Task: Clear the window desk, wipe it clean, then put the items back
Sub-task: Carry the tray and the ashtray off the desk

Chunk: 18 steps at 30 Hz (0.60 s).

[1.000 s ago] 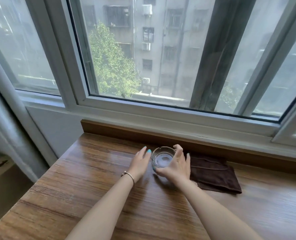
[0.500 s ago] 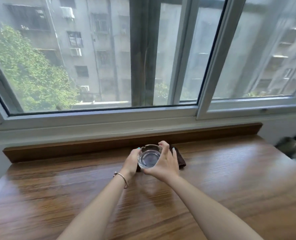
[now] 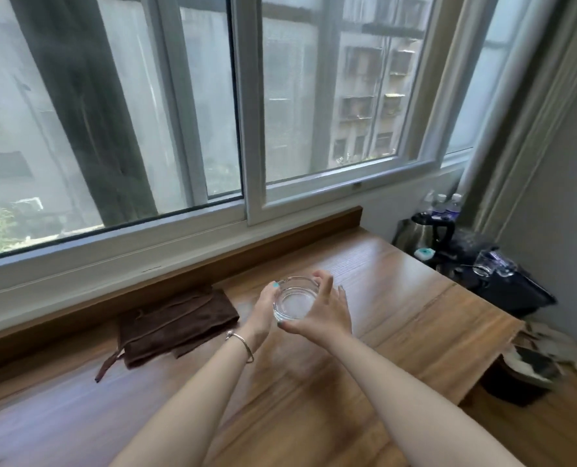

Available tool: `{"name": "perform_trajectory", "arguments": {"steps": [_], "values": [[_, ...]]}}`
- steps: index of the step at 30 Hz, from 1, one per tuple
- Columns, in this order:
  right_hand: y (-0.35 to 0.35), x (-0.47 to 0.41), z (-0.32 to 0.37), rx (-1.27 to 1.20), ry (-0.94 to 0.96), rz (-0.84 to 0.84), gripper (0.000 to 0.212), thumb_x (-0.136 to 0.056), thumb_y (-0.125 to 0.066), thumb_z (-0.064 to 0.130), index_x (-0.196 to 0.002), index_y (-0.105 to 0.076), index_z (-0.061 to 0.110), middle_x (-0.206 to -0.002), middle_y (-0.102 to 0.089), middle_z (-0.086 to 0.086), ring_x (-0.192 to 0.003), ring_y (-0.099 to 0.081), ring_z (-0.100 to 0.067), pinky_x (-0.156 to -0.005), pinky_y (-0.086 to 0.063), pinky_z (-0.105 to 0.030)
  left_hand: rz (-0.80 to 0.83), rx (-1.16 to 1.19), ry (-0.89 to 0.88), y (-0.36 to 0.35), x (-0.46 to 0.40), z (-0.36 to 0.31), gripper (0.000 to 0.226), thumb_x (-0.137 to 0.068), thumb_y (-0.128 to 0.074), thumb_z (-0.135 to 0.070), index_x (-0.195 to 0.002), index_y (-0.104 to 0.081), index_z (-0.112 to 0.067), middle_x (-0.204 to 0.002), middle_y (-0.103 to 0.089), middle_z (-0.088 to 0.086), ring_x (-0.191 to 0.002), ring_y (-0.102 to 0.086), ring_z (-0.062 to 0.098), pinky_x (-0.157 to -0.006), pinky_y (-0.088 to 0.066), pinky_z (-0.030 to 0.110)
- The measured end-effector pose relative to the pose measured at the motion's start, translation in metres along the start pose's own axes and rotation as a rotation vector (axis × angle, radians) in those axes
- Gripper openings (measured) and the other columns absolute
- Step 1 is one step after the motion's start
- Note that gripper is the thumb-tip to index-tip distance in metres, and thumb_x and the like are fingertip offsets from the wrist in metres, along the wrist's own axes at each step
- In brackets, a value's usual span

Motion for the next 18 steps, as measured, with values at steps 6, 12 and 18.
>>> {"name": "perform_trajectory", "arguments": {"steps": [6,12,18], "values": [[0.069,-0.003,-0.102,-0.112,-0.171,0.014,0.116,-0.040,-0.076,0.069,-0.132,-0.010,0.048,-0.142,-0.040,0.007,-0.128,-0.045,-0.014,-0.093,-0.041,-0.030,0.127,-0.089,-0.032,-0.120,-0.015,-0.004,0.063,-0.092,-0.058,-0.009,-0.146,-0.027,-0.011,-0.144,-0.043,0.002,-0.122,-0.047,0.005,-0.098,-0.036,0.016],[0.156,0.002,-0.206,-0.229,-0.198,-0.055,0.119,-0.037,-0.087,0.064,-0.126,-0.008,0.068,-0.141,-0.040,0.005,-0.129,-0.045,-0.015,-0.100,-0.043,-0.031,0.213,-0.062,-0.038,-0.245,-0.031,-0.004,0.046,-0.081,-0.068,-0.017,-0.124,-0.051,-0.025,-0.122,-0.060,-0.001,-0.108,-0.060,0.011,-0.097,-0.049,0.039],[0.248,0.014,-0.297,-0.164,-0.223,-0.141,0.127,-0.027,-0.081,0.082,-0.132,-0.011,0.063,-0.136,-0.045,0.009,-0.124,-0.049,-0.011,-0.102,-0.045,-0.035,0.245,-0.020,-0.048,-0.368,-0.048,0.004,0.026,-0.100,-0.044,-0.017,-0.125,-0.053,-0.020,-0.116,-0.059,-0.001,-0.103,-0.058,0.015,-0.089,-0.052,0.037]]}}
Point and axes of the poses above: each hand's wrist, its own x-axis away from the middle knuckle, its own y-axis out of the back of the hand, z = x × y, the point moved 9 cm from there along -x, towards the middle knuckle
